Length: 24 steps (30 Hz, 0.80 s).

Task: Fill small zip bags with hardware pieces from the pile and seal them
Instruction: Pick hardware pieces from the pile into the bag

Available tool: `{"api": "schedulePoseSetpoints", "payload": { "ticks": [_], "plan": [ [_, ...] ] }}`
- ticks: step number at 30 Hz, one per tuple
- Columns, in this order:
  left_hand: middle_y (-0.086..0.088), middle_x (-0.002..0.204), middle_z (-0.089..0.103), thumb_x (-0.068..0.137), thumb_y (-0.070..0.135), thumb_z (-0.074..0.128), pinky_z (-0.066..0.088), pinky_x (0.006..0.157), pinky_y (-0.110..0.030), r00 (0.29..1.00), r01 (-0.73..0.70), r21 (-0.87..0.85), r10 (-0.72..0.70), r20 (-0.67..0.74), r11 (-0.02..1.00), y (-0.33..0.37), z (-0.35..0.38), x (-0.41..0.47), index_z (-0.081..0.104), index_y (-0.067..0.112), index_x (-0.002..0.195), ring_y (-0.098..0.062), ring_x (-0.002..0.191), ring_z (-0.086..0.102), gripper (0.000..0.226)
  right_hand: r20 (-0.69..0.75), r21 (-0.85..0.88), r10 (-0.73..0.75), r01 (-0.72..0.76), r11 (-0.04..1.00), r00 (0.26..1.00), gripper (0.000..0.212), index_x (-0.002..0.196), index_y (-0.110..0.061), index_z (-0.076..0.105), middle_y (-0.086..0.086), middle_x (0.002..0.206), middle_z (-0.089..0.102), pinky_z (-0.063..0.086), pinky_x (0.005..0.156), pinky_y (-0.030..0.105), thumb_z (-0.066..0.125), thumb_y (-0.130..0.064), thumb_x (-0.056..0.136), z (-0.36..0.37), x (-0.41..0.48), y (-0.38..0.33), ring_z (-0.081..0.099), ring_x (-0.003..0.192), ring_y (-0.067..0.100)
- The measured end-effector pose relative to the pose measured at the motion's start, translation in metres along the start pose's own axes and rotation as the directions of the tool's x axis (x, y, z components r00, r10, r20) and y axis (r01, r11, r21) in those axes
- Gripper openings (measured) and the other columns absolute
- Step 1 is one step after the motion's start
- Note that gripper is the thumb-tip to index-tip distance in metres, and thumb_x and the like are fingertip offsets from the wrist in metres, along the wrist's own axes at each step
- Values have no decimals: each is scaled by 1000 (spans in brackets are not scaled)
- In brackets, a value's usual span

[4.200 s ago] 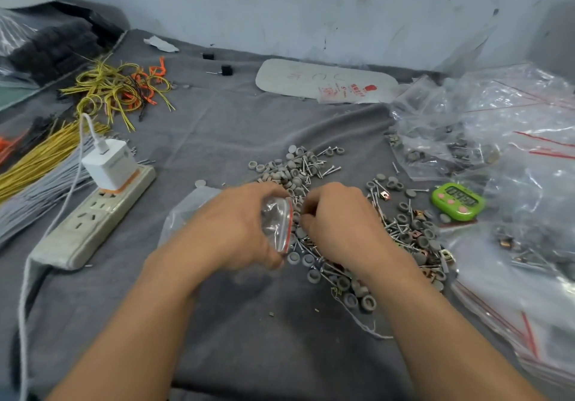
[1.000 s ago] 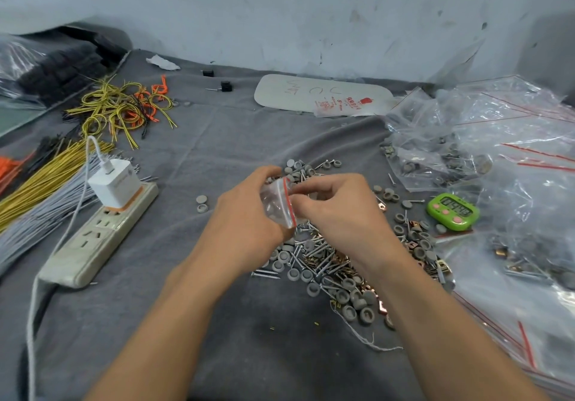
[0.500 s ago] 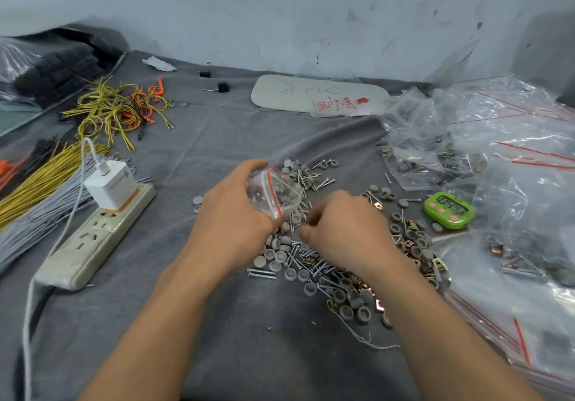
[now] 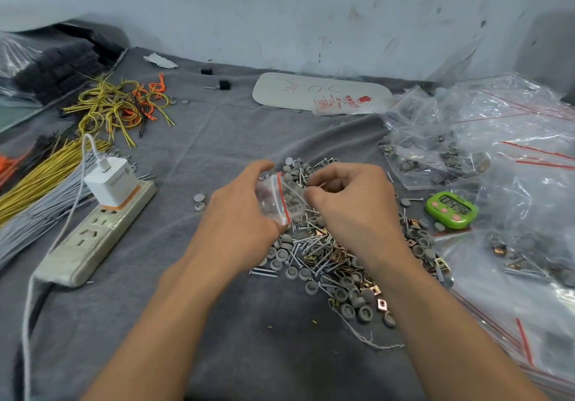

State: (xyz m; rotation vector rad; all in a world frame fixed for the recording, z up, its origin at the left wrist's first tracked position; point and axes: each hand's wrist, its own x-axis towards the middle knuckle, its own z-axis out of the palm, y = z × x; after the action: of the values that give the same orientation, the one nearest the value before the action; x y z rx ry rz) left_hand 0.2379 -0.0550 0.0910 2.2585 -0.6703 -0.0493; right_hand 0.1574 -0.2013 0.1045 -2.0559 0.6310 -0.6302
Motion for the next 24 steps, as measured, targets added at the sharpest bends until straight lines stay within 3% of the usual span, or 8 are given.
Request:
{"api": "schedulePoseSetpoints", "payload": {
  "ticks": [4,7,10,14,17,20,22,24],
  "plan": [
    [12,114,68,74,21,81,45,76,-26,998,-29,41,26,55,999,4,5,-3,45,48,137,-16,100,65,78,209,91,-48,30,995,977,9,81,-44,80,-10,54,64,39,49,19,81,-42,72,11,-7,-1,49,46,1],
    [12,113,70,75,15,79,52,80,-31,997,-48,38,45,62,998,5,5,-3,47,49,136,-16,97,66,77,306,83,-41,16,996,951,16,88,-48,80,-9,61,71,53,56,26,75,-51,73,17,-8,-1,59,54,3],
    [17,104,66,72,21,85,42,71,-11,998,-47,9,47,37,999,3,3,-2,50,47,134,-8,91,60,76,217,202,1,-46,978,976,16,89,-41,82,-13,77,77,61,73,34,72,-30,83,15,-3,-2,74,77,6],
    [21,104,63,70,25,88,32,69,6,999,-5,-99,0,-46,995,5,-4,-1,55,41,133,1,85,52,73,-16,234,88,-81,969,996,20,82,-40,81,-19,72,75,57,63,25,70,-23,84,7,3,3,69,66,-1],
    [17,109,68,71,25,87,41,79,-4,994,35,-247,-60,-94,968,7,-10,-1,59,42,128,3,97,61,66,23,51,130,-131,990,991,22,78,-38,79,-20,66,72,56,62,26,68,-22,87,6,2,7,67,59,1],
    [15,110,71,74,18,83,52,97,-37,987,50,-400,-108,-123,915,12,-16,-3,62,39,124,-5,106,65,58,236,-273,115,-48,961,965,16,86,-33,80,-16,81,77,54,74,23,67,-25,89,16,-5,8,69,75,4],
    [16,108,73,75,10,81,54,96,-36,983,65,-500,-142,-117,863,14,-18,-4,64,36,123,0,102,67,58,386,-370,102,52,927,917,20,99,-32,79,-8,100,78,56,92,29,67,-22,88,26,-12,6,72,95,14],
    [13,109,73,75,2,79,56,95,-36,982,74,-560,-157,-102,825,15,-20,-4,65,34,124,-2,101,68,60,464,-419,97,122,900,881,26,109,-35,74,-3,103,76,57,91,32,66,-22,87,34,-18,6,71,98,22]
  ]
}}
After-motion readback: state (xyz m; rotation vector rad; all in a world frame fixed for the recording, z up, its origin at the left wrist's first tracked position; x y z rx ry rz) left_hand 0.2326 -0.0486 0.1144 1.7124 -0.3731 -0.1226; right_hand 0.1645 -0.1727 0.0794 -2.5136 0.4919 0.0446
